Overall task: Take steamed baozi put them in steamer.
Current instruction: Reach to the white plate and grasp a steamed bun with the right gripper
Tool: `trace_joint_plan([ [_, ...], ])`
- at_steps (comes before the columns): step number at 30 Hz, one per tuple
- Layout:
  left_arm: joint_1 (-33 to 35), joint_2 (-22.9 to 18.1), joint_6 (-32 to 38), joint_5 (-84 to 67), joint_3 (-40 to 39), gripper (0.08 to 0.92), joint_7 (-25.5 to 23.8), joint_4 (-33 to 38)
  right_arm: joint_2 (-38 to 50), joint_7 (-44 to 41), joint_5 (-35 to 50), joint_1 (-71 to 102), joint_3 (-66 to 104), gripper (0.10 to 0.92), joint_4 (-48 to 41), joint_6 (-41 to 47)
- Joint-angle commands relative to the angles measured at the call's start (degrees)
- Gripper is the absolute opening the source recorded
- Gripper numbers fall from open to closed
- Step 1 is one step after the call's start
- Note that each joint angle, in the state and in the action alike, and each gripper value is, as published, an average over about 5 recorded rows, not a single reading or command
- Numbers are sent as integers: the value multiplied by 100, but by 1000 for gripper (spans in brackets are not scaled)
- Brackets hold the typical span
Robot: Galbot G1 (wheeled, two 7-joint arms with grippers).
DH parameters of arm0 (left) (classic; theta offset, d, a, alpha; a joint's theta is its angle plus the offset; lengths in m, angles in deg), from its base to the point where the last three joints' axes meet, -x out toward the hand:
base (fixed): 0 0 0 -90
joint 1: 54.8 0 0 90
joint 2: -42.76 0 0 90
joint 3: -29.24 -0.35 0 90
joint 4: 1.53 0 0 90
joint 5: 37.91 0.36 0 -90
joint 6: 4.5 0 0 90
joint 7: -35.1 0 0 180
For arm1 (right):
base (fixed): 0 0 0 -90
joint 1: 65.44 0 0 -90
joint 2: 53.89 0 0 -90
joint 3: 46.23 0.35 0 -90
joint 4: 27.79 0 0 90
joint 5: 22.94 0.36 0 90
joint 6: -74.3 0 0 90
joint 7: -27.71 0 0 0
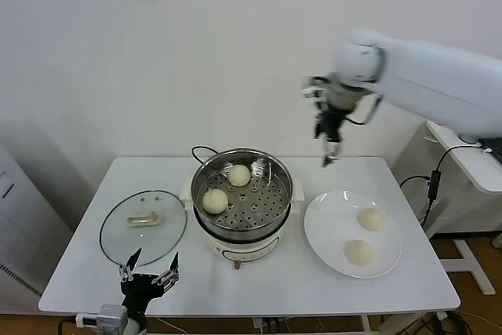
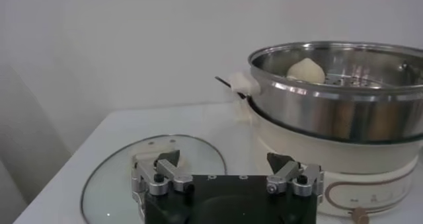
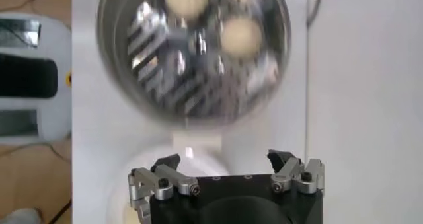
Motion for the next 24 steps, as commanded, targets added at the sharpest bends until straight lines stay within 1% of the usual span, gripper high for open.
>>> trace_joint_plan([
  [1, 201, 168, 32, -16, 19, 823, -27, 46, 1838, -374, -1044, 755, 660, 823, 589, -980],
  [5, 337, 140, 30, 12, 19, 823, -23, 52, 1862, -267, -1524, 2662, 2150, 823, 554, -1100],
  [9, 442, 100, 28, 68, 15, 823, -17, 43, 1593, -73, -1760, 4414, 3579, 823, 314, -1090],
  [11, 479, 90, 36, 107, 15, 823, -16, 44, 1404, -6, -1924, 4925, 4019, 823, 163, -1062],
  [17, 432, 92, 7, 139, 73, 823, -30, 80, 1051, -24, -2504, 5637, 4413, 823, -102, -1095],
  [24, 364, 85, -25, 132, 78, 823, -43, -2, 1007, -102, -2561, 5719, 4342, 823, -124, -1002],
])
